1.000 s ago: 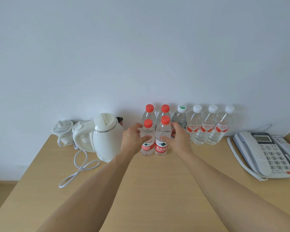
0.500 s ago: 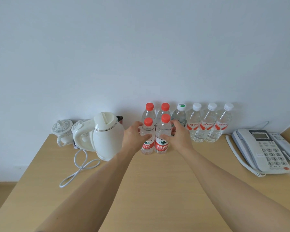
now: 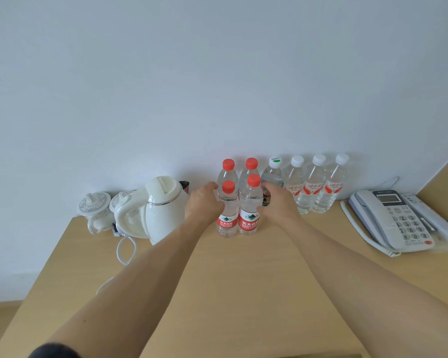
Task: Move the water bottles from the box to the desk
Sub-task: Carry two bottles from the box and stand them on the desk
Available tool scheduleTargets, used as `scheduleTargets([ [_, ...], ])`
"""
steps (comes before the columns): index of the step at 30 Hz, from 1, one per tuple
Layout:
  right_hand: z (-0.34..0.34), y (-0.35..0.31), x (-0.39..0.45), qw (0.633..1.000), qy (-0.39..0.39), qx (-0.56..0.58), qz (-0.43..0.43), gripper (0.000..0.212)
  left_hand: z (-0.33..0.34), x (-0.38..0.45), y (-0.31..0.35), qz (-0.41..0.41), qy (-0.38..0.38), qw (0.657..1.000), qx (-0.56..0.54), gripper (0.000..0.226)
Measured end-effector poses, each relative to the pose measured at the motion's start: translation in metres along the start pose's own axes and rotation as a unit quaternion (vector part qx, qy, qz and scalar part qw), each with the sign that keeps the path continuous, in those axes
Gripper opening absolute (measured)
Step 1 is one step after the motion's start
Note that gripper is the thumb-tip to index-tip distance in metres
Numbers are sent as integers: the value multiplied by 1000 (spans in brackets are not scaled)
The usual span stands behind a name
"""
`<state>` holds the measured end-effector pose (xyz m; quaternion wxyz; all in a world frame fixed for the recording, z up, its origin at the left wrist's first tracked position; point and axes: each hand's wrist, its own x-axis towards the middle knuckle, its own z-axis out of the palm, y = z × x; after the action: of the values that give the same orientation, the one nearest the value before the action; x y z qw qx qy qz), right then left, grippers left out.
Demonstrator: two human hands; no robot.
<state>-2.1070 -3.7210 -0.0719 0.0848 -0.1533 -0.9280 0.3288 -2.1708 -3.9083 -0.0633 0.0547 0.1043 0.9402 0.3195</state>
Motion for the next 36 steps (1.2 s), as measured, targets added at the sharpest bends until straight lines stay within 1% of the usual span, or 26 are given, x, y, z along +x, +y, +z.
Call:
scheduleTargets([
  [3, -6, -4, -2, 1000, 22, -15, 4, 42, -14, 5, 9, 9, 47, 998, 32, 43],
  [5, -10, -7, -3, 999, 36, -27, 5, 39, -24, 10, 19, 30, 74, 995, 56, 40],
  [8, -19, -10, -6, 997, 57, -55, 5, 40, -36, 15, 36, 69, 102, 988, 93, 41],
  [11, -32, -9, -8, 995, 66, -74, 13, 44, -43, 20, 55, 105, 107, 979, 137, 43],
  [17, -69, 6, -22, 989, 79, -122, 42, 43, -27, 11, 103, 182, 79, 956, 218, 46],
  [24, -130, 63, -82, 978, 94, -160, 98, 42, 43, -34, 175, 255, 28, 928, 270, 47],
  [27, -165, 106, -127, 970, 106, -159, 149, 41, 88, -72, 218, 289, -15, 921, 263, 45],
  [29, -188, 135, -158, 962, 113, -161, 188, 47, 116, -100, 243, 322, -36, 910, 260, 44],
  [33, -235, 196, -238, 937, 133, -177, 270, 50, 173, -169, 300, 391, -88, 880, 253, 43],
  [36, -265, 234, -301, 916, 156, -160, 333, 52, 212, -221, 337, 440, -129, 854, 246, 44],
])
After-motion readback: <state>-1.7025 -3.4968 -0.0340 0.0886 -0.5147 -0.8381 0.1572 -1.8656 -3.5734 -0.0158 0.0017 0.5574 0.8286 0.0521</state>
